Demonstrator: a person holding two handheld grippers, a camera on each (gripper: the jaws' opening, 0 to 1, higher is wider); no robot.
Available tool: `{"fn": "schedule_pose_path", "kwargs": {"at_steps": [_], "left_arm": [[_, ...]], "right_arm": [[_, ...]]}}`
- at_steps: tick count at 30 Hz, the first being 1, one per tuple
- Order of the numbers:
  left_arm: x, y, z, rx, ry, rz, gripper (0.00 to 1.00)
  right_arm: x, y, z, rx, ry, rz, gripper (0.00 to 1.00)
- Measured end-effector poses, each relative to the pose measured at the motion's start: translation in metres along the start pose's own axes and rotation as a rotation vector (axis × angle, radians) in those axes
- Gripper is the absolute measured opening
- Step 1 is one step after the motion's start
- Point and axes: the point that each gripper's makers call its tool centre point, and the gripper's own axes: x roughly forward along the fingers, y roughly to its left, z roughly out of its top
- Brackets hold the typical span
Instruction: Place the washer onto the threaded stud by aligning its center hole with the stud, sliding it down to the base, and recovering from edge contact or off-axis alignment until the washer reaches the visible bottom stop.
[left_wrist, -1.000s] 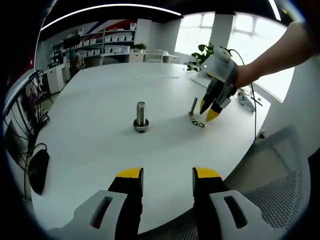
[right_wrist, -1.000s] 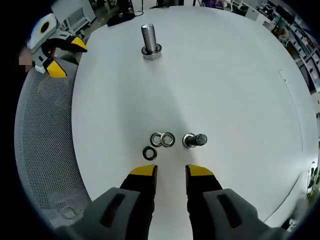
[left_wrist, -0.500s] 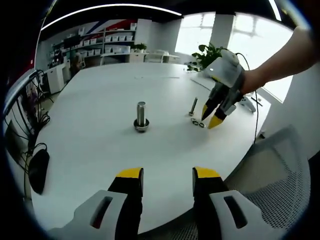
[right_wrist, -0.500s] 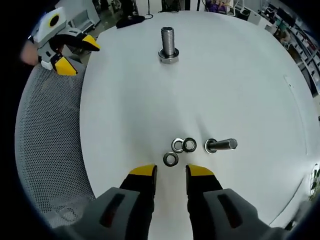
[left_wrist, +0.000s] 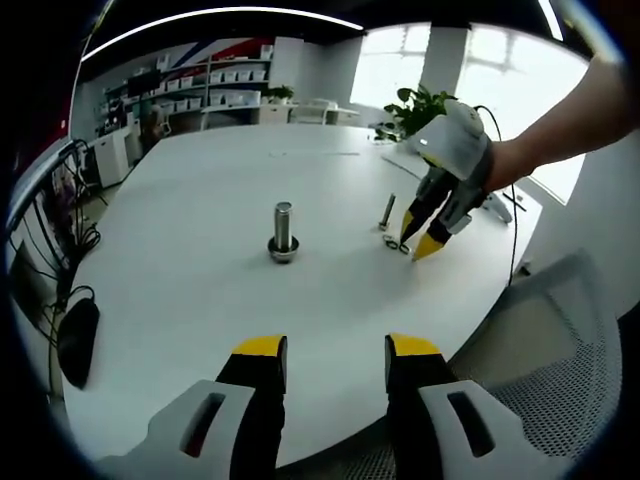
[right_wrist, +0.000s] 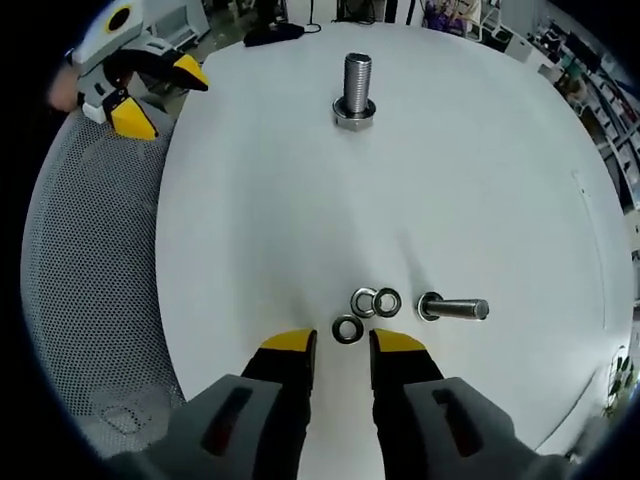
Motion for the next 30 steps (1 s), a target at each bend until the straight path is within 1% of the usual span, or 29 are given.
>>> {"fn": "schedule_pose_path", "kwargs": {"at_steps": [4,10,17,20,24,27,30], "left_arm": [[-0.0001,0.0002,-0.0001,-0.001,0.001,0.001,0.37],[0.0000,0.0006,-0.0003,-0.002,0.003,0.004,0.37],[0.0001,0.0010,-0.0002,-0.001,0.001,0.005,0.37],[0.0002,0.0007,-0.0005,-0.001,0.003,0.004,0.36],[0.0004,0.0005,-0.0010,0.000,0.006,0.003,0.36],[0.0001,0.0007,-0.0002,-0.003,0.001,0.003,0.36],[0.0004,0.0003,-0.0008,-0.001,0.004,0.001,0.37]], "right_arm": [[-0.0002,0.0007,0.0009,-0.013,-0.005,0.008,0.22],[0.0013,-0.0055,0.0025,0.028,0.012,0.009,0.18],[0.0023,-0.0048,0.0034,-0.017,0.031,0.020,0.16],[0.0030,-0.0052,0.0048,-0.004,0.066,0.024,0.16],[0.0042,-0.0043,0.0046,-0.029,0.126,0.018,0.16],[0.0036,-0.0041,0.0029,0.014,0.159,-0.006,0.15],[0.0057,-0.0050,0.0027,-0.008,0.163,-0.011,0.15]]}}
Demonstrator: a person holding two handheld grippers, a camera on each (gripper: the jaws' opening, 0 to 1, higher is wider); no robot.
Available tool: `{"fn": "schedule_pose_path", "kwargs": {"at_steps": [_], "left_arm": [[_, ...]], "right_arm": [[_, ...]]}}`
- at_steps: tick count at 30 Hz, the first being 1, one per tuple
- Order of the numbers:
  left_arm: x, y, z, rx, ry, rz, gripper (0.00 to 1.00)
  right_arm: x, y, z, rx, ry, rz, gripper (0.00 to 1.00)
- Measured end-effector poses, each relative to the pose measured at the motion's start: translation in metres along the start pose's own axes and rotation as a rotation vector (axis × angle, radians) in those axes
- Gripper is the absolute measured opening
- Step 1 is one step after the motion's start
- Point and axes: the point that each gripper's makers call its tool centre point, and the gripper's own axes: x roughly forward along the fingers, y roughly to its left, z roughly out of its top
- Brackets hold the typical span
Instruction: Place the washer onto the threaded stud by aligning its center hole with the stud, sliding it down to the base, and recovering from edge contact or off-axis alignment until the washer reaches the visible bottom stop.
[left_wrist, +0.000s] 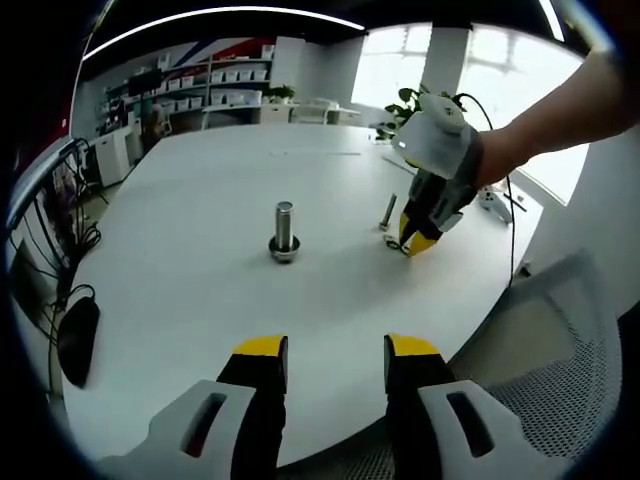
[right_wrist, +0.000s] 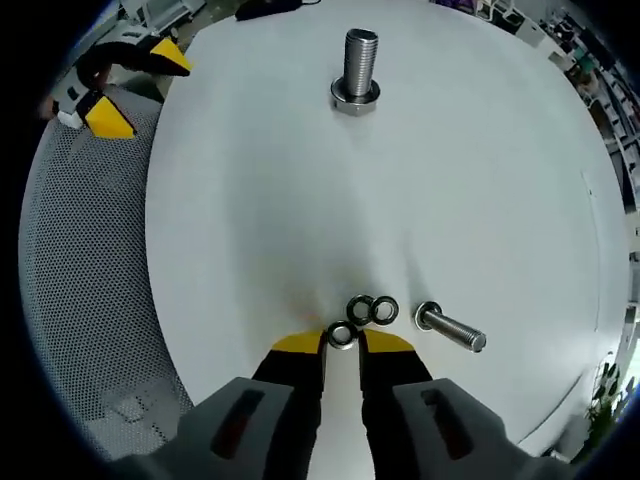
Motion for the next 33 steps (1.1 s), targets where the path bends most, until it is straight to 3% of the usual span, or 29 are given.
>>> {"fn": "schedule_pose_path", "kwargs": {"at_steps": [7,19,33], "left_arm": [[-0.0001,-0.0002,0.0002,-0.001,-0.001,0.000,0.37],[-0.0003,-0.0009,0.0018,-0.008,-0.008,-0.005,0.37],[-0.0005,-0.0005,0.0020,-0.007,-0.010,-0.005,0.37]], "right_arm": [[-0.0018,0.0003,0.0000,0.023,0.005,-0.008,0.15],[-0.0021,0.0005,0.0005,0.077,-0.044,-0.041,0.14],[-0.0028,0.0014,-0.0007,0.052,-0.057,-0.024,0.13]]}}
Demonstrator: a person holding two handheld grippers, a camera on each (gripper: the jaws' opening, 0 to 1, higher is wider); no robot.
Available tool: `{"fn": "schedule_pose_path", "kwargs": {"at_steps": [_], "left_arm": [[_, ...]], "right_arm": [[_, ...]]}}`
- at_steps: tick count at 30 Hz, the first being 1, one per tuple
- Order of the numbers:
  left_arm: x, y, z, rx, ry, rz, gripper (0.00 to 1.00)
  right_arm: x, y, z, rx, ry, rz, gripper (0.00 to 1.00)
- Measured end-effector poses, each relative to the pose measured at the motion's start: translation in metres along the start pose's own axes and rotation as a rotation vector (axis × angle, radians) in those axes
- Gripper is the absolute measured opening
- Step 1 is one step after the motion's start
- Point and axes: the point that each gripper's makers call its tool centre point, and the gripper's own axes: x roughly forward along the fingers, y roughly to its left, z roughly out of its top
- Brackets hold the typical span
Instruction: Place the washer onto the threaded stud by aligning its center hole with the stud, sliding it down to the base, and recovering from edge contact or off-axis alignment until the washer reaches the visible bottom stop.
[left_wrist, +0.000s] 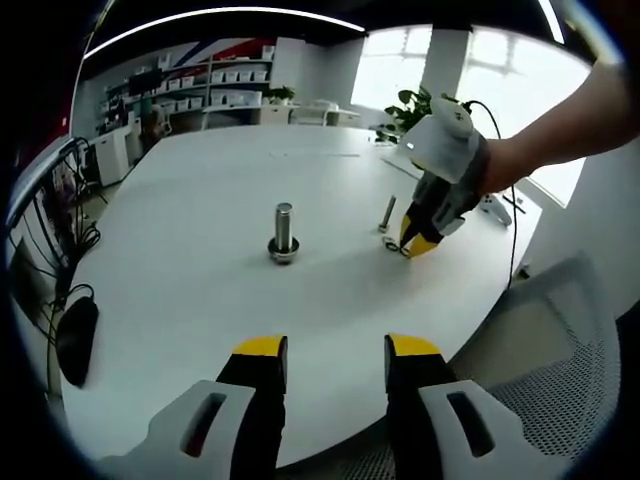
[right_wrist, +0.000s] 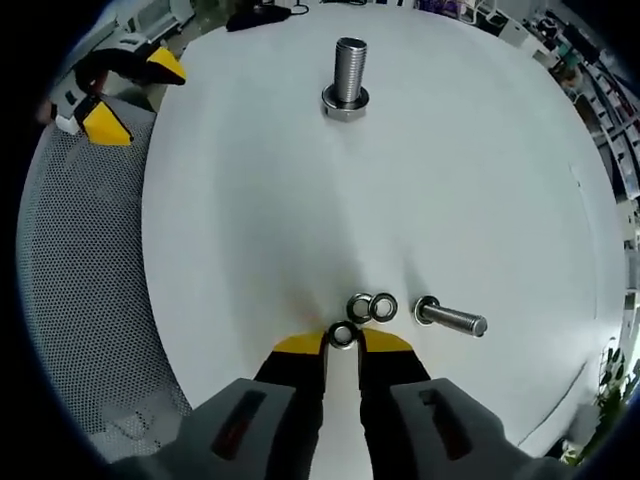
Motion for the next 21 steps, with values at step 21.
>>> {"fn": "schedule_pose_path", "kwargs": {"at_steps": [21], "left_arm": [[0.000,0.000,0.001,0.012,-0.002,0.002,0.35]], "right_arm": [[-0.038,-0.038,-0.020,0.117,-0.062,-0.039,0.13]]}}
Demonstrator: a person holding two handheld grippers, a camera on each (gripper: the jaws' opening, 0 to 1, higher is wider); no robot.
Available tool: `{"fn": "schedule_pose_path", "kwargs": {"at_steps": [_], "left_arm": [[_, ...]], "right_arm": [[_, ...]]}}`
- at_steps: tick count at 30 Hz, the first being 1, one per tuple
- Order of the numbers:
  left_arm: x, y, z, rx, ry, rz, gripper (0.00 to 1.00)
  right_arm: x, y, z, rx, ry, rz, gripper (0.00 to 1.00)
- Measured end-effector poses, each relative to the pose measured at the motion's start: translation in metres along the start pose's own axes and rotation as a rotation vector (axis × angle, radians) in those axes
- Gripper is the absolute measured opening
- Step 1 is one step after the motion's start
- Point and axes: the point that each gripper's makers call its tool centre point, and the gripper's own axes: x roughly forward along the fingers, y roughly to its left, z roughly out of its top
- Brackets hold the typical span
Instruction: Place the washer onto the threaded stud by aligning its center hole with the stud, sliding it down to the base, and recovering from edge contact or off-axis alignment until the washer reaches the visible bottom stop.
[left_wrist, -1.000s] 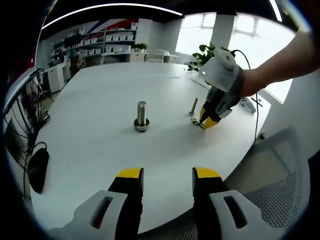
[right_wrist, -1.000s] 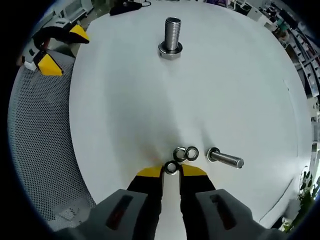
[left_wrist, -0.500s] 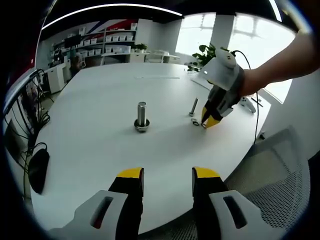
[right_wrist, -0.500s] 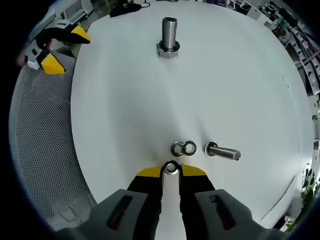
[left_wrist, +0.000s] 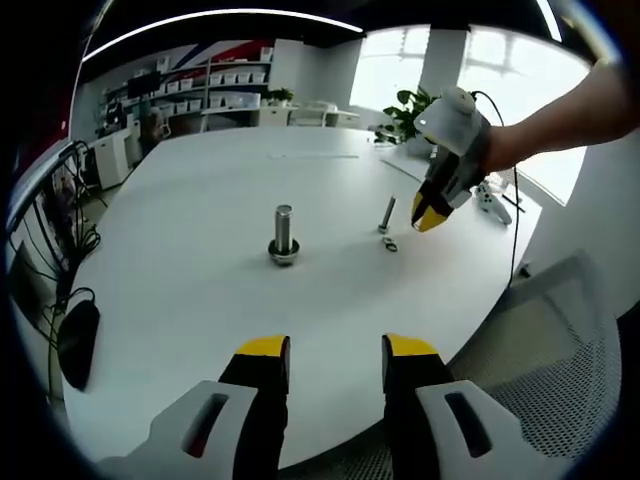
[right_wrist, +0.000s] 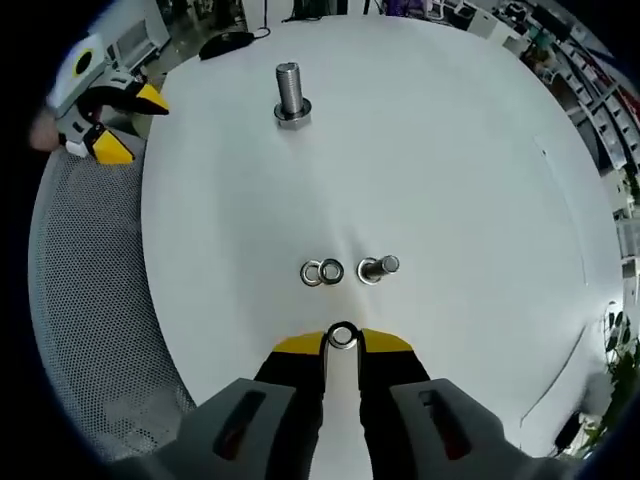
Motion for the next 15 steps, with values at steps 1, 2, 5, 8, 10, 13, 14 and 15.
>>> {"fn": "schedule_pose_path", "kwargs": {"at_steps": [1,2,5,8,10,13,14,15], "left_arm": [[0.000,0.000,0.000,0.001,-0.001,-0.001,0.35],[0.000,0.000,0.000,0.001,-0.002,-0.002,0.35],[0.000,0.000,0.000,0.000,-0.001,-0.003,0.35],[0.000,0.000,0.000,-0.003,-0.002,-0.001,0.35],[0.000,0.000,0.000,-0.005,-0.002,-0.002,0.35],[0.000,0.000,0.000,-0.008,0.000,-0.003,0.35],[0.000,0.000,0.000,-0.007,-0.001,-0.002,0.35],[0.000,0.000,0.000,-0.009,0.000,-0.003,0.35]], "right_arm": [[-0.002,-0.003,0.002,-0.001,-0.007,-0.005,0.13],[-0.004,-0.005,0.003,-0.002,-0.012,-0.008,0.13],[-0.008,-0.009,0.010,0.002,-0.029,-0.011,0.13],[-0.012,-0.011,0.017,-0.007,-0.043,-0.016,0.13],[-0.013,-0.012,0.022,-0.012,-0.051,-0.016,0.13],[-0.016,-0.014,0.028,-0.015,-0.056,-0.010,0.13],[-0.017,-0.015,0.031,-0.023,-0.059,-0.013,0.13],[-0.018,-0.015,0.032,-0.026,-0.061,-0.014,0.13]]}}
